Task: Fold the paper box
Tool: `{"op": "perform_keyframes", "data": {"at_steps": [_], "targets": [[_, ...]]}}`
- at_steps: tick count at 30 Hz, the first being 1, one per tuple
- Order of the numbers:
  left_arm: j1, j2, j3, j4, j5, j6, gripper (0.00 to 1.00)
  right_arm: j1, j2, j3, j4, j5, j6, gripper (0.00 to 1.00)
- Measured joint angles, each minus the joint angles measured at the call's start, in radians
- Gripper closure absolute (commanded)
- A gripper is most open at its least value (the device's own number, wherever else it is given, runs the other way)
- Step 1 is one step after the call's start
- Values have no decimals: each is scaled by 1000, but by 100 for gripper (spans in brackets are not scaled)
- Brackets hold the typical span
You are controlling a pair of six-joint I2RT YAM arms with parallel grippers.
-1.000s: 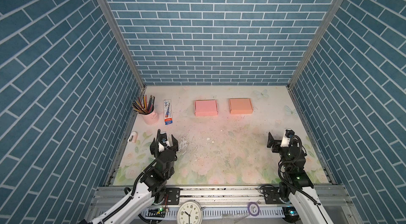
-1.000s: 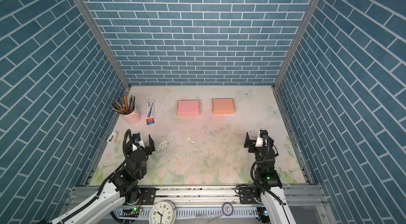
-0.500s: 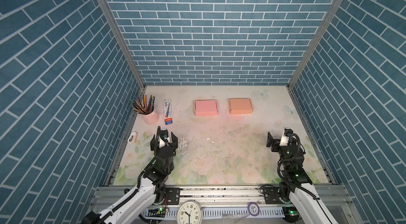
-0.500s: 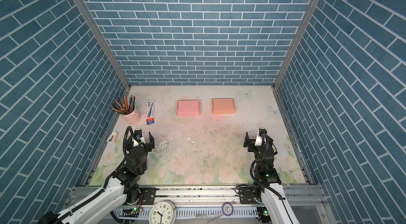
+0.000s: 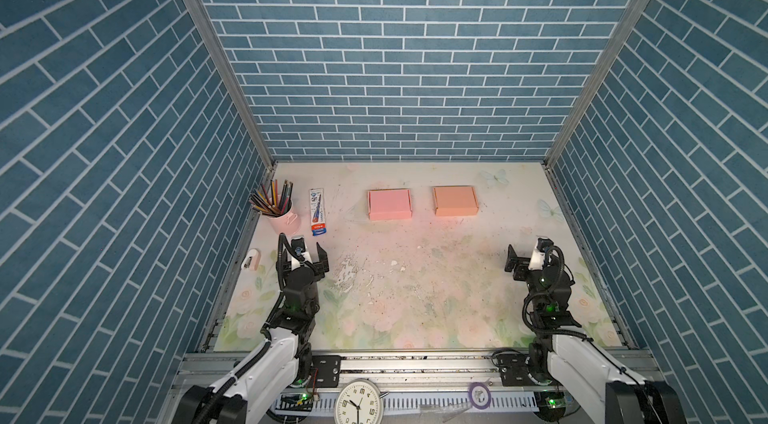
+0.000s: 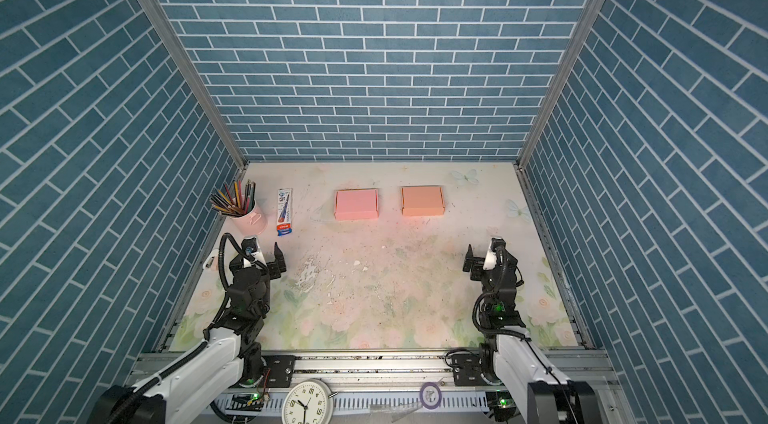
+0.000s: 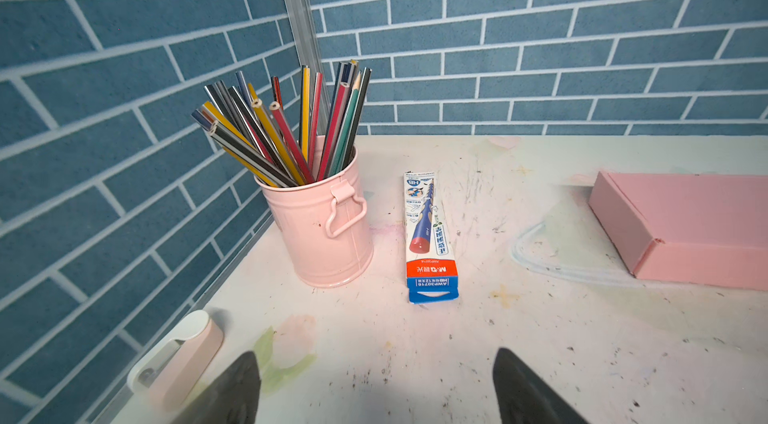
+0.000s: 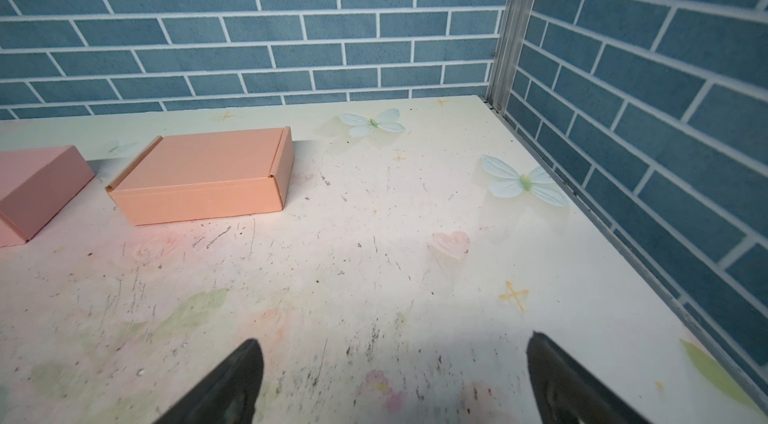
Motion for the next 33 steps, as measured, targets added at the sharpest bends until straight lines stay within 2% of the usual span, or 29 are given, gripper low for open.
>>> {"op": "perform_keyframes", "data": {"at_steps": [8,17,33], "targets": [[88,180,34,98,109,-44,12,-69,189,18,187,-48,18,2],[109,335,106,197,138,-55,12,-80,359,131,272,-70,18,2],[148,513,221,267,202,-52,12,-114,627,169,465,-88,15,2]]}}
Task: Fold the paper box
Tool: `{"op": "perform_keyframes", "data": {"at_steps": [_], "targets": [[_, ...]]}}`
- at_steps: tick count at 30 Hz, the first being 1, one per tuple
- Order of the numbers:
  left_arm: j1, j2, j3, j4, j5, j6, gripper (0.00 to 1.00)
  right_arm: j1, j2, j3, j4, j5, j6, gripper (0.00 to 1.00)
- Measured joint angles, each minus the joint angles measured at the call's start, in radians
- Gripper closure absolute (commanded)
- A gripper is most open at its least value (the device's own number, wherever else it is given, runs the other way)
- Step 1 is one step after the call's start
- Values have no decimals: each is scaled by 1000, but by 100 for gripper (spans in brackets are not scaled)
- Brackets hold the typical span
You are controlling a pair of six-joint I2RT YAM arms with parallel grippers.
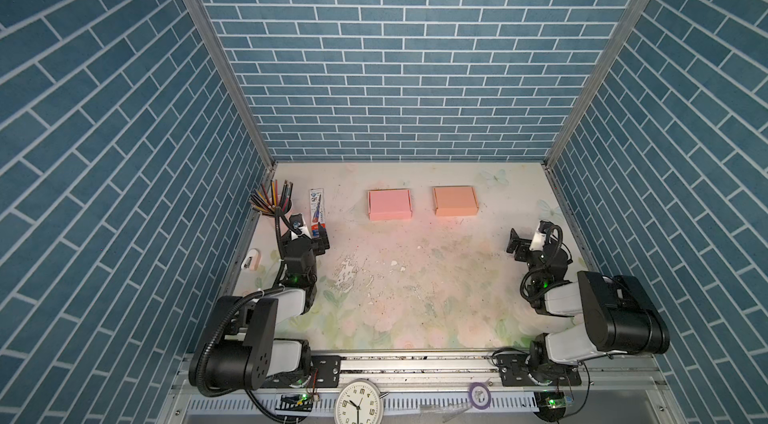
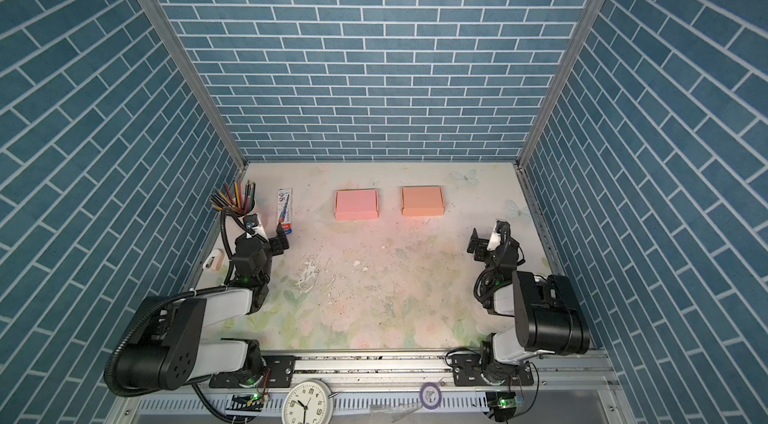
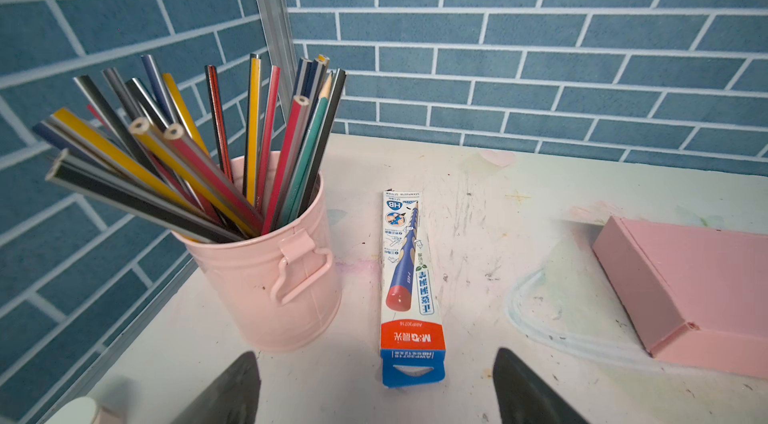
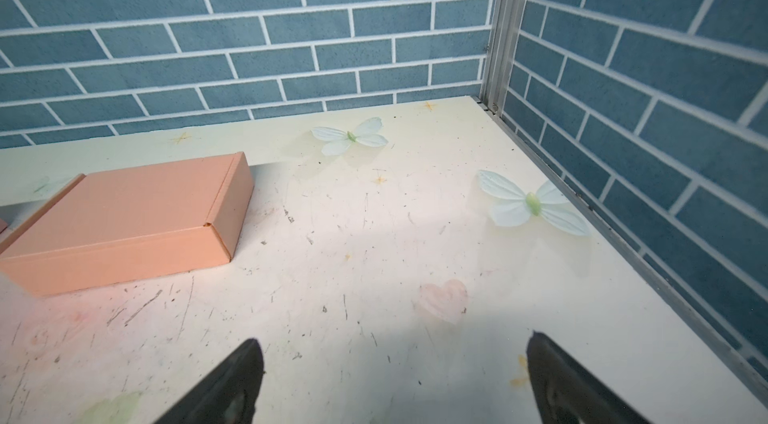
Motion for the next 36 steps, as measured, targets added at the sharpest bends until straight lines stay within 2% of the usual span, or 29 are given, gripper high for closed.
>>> {"op": "perform_keyframes", "data": {"at_steps": [8,21,36], "targets": [[5,42,36,10,11,13,12,0,11,24,15,-5,0,2],[24,155,-13,195,45,25,12,0,21,32,13,-3,0,2],[4,165,-13,220,37,50,12,0,21,32,13,-3,0,2]]}}
